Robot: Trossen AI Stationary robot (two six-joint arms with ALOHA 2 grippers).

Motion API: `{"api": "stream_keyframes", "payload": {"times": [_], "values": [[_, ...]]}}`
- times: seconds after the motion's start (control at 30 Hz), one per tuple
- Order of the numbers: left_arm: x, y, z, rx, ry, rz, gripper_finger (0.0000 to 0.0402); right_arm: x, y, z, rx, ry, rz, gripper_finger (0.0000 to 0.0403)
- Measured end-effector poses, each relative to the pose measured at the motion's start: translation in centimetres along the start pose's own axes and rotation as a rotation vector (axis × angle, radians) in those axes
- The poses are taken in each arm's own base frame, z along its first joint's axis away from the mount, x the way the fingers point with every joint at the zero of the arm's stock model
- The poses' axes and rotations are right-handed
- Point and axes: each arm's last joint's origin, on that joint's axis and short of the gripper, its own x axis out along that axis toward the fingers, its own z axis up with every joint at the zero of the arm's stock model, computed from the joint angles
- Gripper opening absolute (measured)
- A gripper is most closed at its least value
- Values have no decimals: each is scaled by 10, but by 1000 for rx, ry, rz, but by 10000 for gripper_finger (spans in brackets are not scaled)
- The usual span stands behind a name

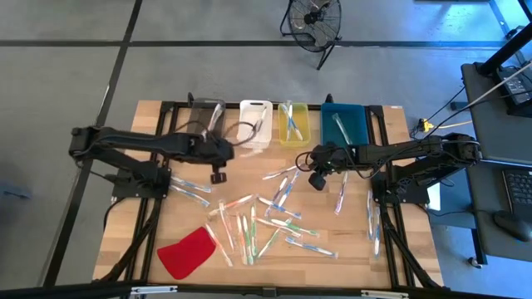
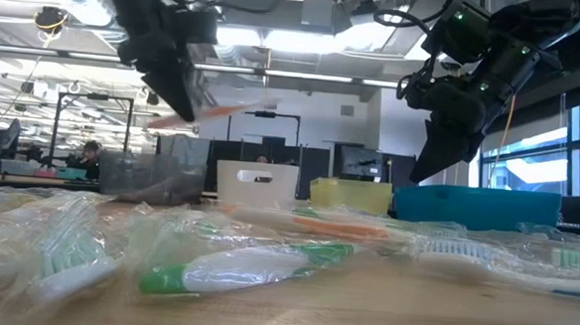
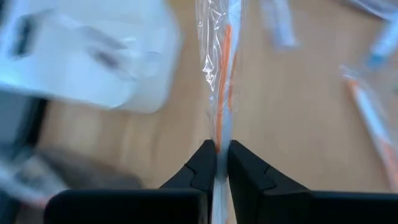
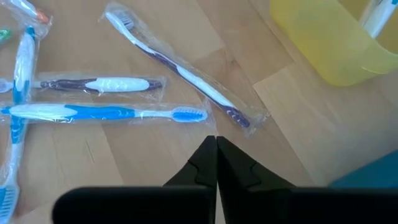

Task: Pick & Place Toothbrushes
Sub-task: Put the orange toothbrush into the black bin

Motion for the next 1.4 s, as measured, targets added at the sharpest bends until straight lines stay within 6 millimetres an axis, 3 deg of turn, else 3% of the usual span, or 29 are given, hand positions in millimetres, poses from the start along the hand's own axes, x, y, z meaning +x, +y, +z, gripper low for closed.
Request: {"api": "stream_keyframes", "payload": {"times": [0.33,0.6,0.97,1.23,1.4], "values": [[-14,31,-34,-392,-117,310,23,0,0,1,-16,-6,6,15],[-16,61,-42,-652,-151,515,24,0,0,1,-15,-11,7,14],[20,98,-55,-782,46,651,24,0,1,1,-11,-14,9,4],[46,116,-55,-823,72,588,24,0,1,1,5,-14,9,22],[56,120,-58,-818,107,558,24,0,1,1,4,-14,10,13]]}}
